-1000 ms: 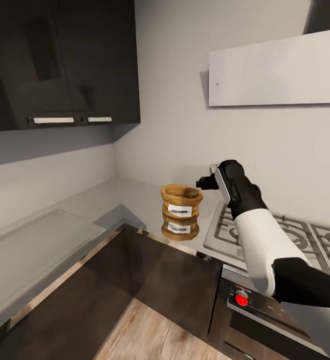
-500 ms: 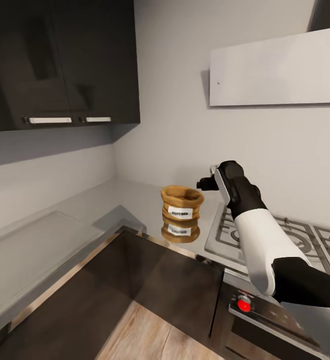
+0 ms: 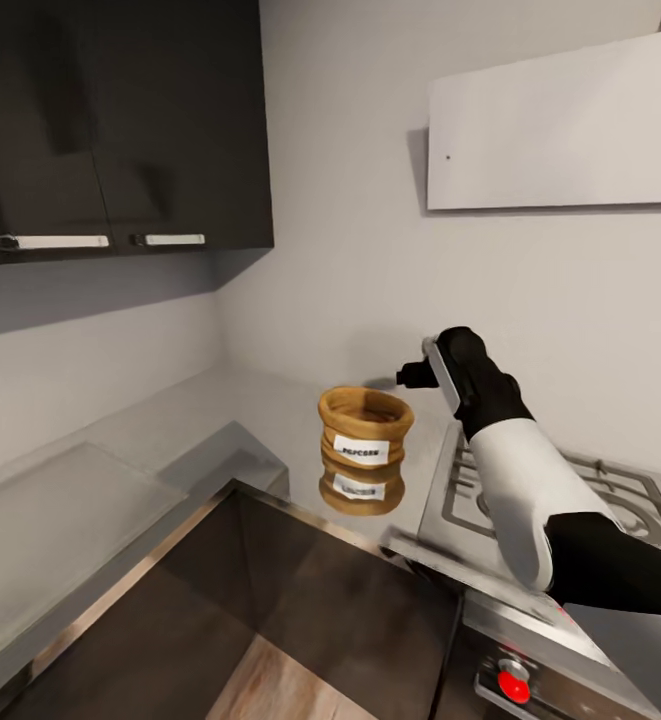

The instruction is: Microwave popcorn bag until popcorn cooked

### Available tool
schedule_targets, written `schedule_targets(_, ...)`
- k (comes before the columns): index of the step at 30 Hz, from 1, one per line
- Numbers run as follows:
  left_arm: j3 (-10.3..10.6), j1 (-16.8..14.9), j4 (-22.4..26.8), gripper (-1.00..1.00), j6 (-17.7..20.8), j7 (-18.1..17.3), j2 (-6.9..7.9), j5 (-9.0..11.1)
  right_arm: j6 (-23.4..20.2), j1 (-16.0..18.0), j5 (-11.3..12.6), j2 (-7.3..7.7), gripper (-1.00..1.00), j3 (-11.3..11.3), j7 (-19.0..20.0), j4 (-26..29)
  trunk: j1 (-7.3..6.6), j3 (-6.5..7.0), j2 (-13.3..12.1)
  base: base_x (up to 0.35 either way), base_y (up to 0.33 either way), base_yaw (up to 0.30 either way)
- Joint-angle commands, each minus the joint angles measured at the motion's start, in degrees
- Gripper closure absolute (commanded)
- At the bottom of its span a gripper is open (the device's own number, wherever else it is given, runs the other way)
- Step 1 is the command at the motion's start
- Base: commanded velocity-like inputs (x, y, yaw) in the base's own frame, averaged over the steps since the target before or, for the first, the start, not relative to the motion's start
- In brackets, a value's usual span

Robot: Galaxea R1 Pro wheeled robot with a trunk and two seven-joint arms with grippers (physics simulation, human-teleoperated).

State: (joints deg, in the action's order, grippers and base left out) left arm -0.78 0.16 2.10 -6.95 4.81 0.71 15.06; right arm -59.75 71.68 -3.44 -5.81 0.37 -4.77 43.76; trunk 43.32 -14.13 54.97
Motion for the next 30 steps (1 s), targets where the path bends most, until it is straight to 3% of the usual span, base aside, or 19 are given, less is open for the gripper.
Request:
schedule_targets(1, -0.04, 0.02, 0.09, -1.0, -0.08, 0.1, -0.01, 0.15, -0.25, 0.04, -0.37, 0.0, -1.0, 0.02, 0.06, -0.63, 0.03, -0.07, 0.04, 0.292, -0.07, 0.0)
schedule_targets(5, -0.09, 0.01, 0.09, -1.0, -0.08, 0.1, -0.01, 0.15, -0.25, 0.04, -0.31, -0.05, -1.0, -0.01, 0.1, -2.06, 0.03, -0.07, 0.04, 0.252, -0.063, 0.0)
schedule_targets(11, -0.1, 0.02, 0.1, -1.0, -0.16, 0.11, -0.01, 0.15, -0.03, 0.04, -0.09, 0.0, -1.0, -0.02, 0.12, -14.5, 0.03, -0.07, 0.04, 0.025, -0.005, 0.0)
schedule_targets(15, -0.1, 0.02, 0.1, -1.0, -0.17, 0.11, -0.01, 0.15, 11.18, 0.04, 0.09, 0.37, -1.0, -0.3, 0.4, -22.09, 0.03, -0.07, 0.04, 0.0, 0.0, 0.0)
schedule_targets(21, -0.1, 0.02, 0.1, -1.0, -0.17, 0.11, -0.01, 0.15, 11.98, 0.04, 0.1, 0.53, -1.0, -3.98, 0.25, -22.3, 0.03, -0.07, 0.04, 0.0, 0.0, 0.0)
schedule_targets(30, -0.19, 0.02, 0.2, -1.0, -0.31, 0.11, -0.01, 0.15, 12.14, -0.59, -0.28, 0.18, -1.0, -4.51, 0.05, -21.16, 0.03, -0.06, 0.04, 0.0, 0.0, 0.0)
